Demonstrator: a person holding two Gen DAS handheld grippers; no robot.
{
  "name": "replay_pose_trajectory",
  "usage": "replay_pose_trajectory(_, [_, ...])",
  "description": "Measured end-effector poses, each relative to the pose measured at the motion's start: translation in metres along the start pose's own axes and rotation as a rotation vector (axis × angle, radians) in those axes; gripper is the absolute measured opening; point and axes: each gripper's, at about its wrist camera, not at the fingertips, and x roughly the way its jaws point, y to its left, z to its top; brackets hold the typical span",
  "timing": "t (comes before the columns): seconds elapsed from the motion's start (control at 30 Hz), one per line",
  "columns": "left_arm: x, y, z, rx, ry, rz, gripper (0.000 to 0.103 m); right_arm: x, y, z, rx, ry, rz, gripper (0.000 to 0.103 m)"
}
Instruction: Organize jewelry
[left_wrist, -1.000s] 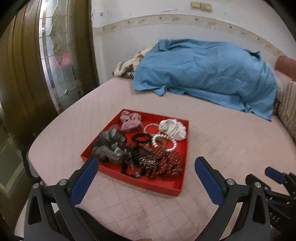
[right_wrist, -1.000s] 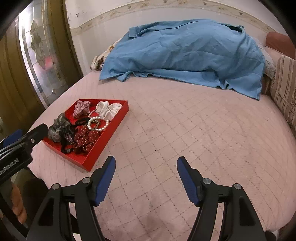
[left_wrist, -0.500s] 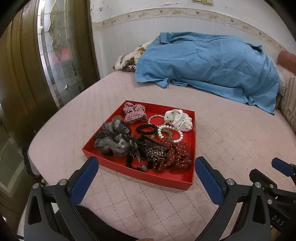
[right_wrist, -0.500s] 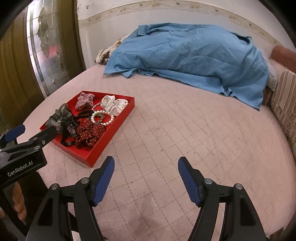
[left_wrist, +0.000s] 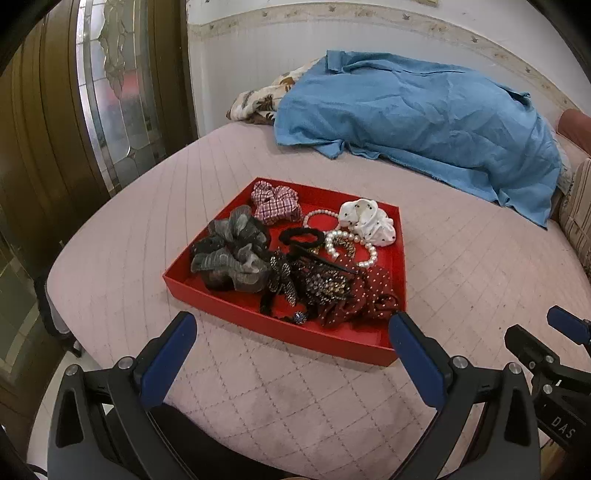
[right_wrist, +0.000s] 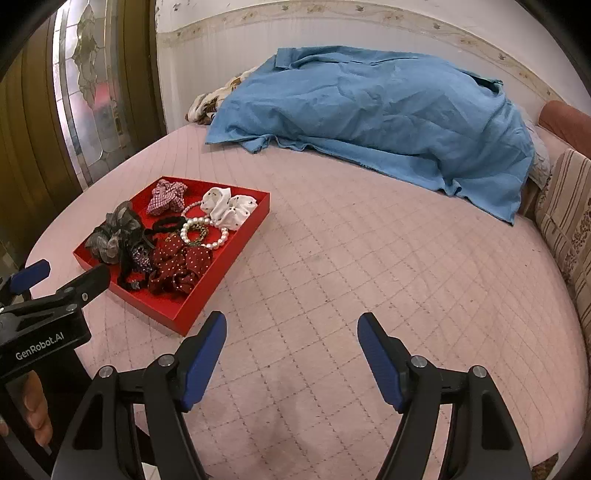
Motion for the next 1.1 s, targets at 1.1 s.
replay_pose_trajectory(1.1, [0.017, 0.014, -0.007, -0.047, 0.074, -0.036, 0.103, 0.010, 0.010, -0.003, -0.020, 0.029, -0.014, 0.081])
